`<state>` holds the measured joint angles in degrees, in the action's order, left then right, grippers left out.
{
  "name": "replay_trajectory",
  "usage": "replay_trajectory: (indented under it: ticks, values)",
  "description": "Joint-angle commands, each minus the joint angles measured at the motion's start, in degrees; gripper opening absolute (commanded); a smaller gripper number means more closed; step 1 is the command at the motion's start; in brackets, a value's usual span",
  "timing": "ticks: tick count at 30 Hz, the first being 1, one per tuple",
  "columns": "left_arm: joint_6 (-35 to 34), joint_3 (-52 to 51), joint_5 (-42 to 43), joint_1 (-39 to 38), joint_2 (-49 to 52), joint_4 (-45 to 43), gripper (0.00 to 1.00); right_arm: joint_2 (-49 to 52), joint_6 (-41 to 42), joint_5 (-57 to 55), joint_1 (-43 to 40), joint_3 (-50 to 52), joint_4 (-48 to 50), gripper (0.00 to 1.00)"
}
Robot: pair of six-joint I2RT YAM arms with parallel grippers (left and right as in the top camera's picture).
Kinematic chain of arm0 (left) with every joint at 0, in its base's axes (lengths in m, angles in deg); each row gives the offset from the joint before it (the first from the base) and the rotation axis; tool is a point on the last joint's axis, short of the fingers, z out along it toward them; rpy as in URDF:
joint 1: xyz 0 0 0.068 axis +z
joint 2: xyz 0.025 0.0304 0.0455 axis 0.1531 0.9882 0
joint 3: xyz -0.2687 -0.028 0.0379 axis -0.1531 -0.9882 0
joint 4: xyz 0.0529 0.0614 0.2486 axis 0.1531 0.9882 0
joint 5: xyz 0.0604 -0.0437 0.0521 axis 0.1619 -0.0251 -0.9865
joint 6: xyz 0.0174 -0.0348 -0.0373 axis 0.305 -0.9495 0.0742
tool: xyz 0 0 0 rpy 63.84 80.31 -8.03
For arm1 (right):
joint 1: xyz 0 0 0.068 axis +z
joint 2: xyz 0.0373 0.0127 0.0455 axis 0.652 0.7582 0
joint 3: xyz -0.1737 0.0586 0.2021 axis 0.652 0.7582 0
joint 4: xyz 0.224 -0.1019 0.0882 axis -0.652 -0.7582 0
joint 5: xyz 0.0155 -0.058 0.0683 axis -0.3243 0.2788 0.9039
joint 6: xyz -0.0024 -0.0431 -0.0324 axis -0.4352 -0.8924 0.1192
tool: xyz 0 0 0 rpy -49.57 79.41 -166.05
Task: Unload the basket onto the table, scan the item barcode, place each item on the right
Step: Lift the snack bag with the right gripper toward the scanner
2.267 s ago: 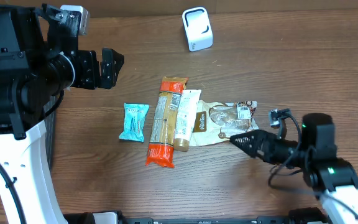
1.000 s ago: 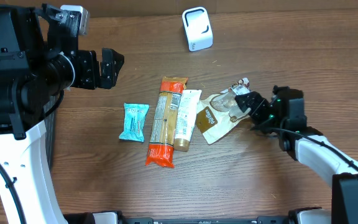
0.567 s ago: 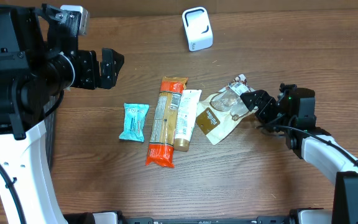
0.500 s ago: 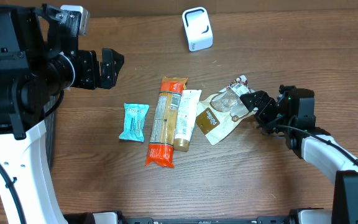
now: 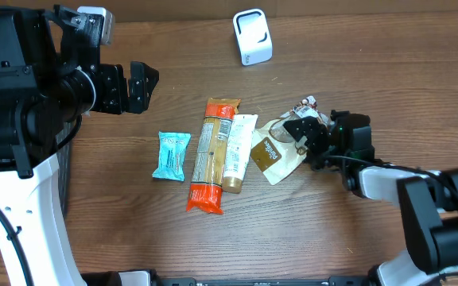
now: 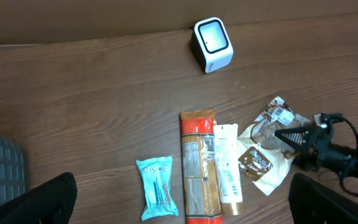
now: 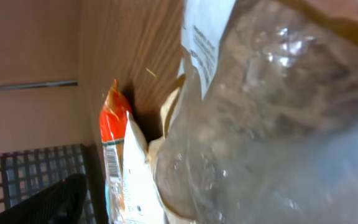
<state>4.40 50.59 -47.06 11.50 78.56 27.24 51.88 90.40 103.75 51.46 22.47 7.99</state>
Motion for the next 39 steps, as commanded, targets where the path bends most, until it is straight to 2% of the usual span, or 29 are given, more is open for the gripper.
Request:
replay_trajectory:
  ticks: [1,5,12,16,19,21,24,29,31,32,39]
  values:
    - [0.92,0.44,-0.13,-0.07,0.17,-0.04,1.0,2.75,2.89,-4.02,0.72,-0.04,2.43,0.88]
    - [0.92,0.44,-0.13,-0.07,0.17,-0.07,1.0,2.84,3.02,-7.41,1.66,-0.04,3.17,0.76]
    - [0.92,0.44,-0.13,-0.07,0.17,-0.04,1.0,3.78,0.42,-10.56,4.37,-0.24,5.97,0.75]
    - [0.92,0.44,-0.13,-0.07,0.17,-0.04,1.0,5.09,0.44,-10.88,5.09,-1.42,5.95,0.7]
    - [0.92,0.44,-0.13,-0.07,0.17,-0.04,1.0,5.4,0.42,-11.26,5.09,-1.7,5.95,0.6]
    - [0.92,0.44,-0.13,-0.07,0.17,-0.04,1.0,5.4,0.44,-10.45,5.09,-1.7,5.97,0.37]
    - [0.92,0.44,-0.13,-0.07,0.17,-0.04,1.0,5.4,0.42,-6.49,4.7,-1.7,6.16,0.23]
    - [0.92,0.44,-0.13,-0.07,0.17,-0.07,1.0,5.33,-0.02,4.42,1.36,-1.92,6.36,0.2]
    - [0.92,0.44,-0.13,-0.07,0.17,-0.07,1.0,5.22,-2.51,10.19,-0.46,-2.36,6.73,0.16]
    - [0.92,0.44,-0.13,-0.07,0.17,-0.04,1.0,5.09,-4.22,14.45,-1.53,-2.71,7.13,0.11]
    - [0.92,0.44,-0.13,-0.07,0.17,-0.04,1.0,0.85,-10.21,36.92,-6.16,-4.63,8.09,0.04]
